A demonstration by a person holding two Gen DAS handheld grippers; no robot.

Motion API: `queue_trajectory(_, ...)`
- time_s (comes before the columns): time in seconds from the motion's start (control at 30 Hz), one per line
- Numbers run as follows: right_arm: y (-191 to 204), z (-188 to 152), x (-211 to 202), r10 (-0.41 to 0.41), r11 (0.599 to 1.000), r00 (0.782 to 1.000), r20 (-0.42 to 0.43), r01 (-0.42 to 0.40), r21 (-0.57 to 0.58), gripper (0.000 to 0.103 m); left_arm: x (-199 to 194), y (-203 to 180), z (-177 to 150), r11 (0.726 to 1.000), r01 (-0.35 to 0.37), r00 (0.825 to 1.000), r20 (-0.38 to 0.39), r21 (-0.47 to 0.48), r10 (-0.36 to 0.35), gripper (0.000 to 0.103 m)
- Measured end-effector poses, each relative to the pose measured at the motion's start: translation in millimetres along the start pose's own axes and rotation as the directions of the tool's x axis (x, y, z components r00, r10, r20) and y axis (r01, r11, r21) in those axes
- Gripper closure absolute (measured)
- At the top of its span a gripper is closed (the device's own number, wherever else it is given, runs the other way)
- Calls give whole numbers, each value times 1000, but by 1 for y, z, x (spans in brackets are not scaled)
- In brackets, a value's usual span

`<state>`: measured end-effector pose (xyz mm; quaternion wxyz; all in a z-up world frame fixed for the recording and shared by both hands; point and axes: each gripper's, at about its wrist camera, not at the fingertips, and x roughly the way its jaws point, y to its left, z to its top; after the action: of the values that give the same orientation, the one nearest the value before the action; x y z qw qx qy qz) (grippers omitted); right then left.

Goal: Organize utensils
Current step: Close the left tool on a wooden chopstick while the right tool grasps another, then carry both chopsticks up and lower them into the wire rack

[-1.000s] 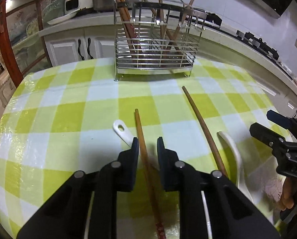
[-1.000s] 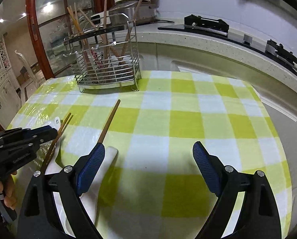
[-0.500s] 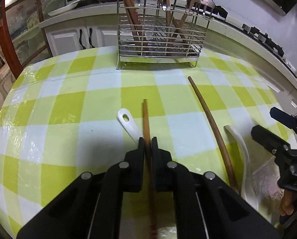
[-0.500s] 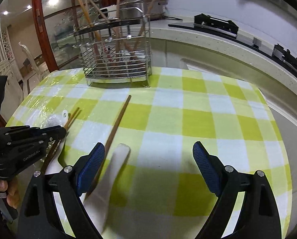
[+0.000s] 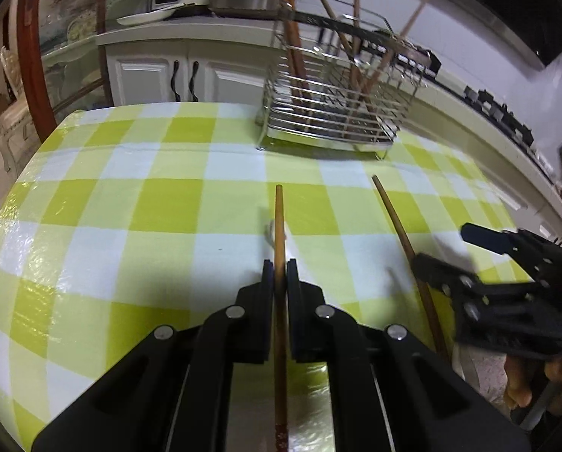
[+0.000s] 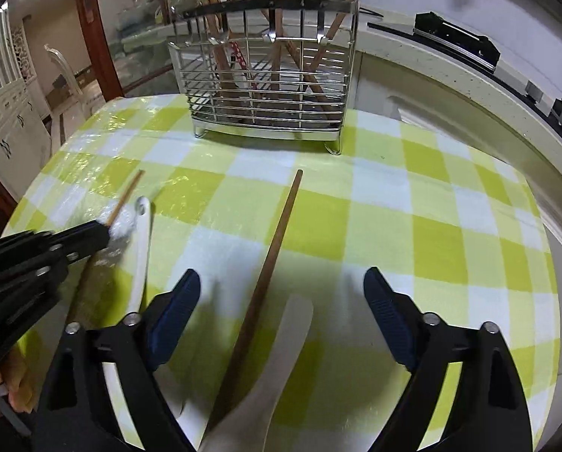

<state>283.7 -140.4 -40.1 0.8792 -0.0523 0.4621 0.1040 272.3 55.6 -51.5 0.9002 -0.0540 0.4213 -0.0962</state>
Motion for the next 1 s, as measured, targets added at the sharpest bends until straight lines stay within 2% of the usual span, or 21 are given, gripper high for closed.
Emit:
queue_trajectory(0.23, 1, 12, 22, -19, 1000, 996, -82, 20, 16, 52, -8, 18, 2, 999, 23, 999, 34, -39, -22, 96)
queue_trajectory(0.3, 2, 14, 26, -15, 1000, 995, -98, 17, 16, 63, -11, 21, 3, 998, 32, 999, 44, -47, -30, 96)
queue_trajectory(0.43, 7, 17, 29, 1, 1000, 995, -104, -1, 2, 77, -12, 24, 4, 998, 41, 998, 53, -52, -39, 96)
queue_trajectory(0.5, 9, 17, 28, 6, 1000, 995, -102, -6, -2, 90, -13, 25, 3, 998, 44, 998, 57, -55, -41, 96)
queue_trajectory(0.7, 3, 17, 16, 62, 998, 996, -62, -61, 17, 92, -19, 28, 4, 997, 39, 997, 70, -67, -34, 96)
queue_trajectory(1.0, -1, 25, -46, 67, 998, 993, 96, -69, 13, 93, -42, 19, 11, 998, 28, 992, 121, -58, -21, 96)
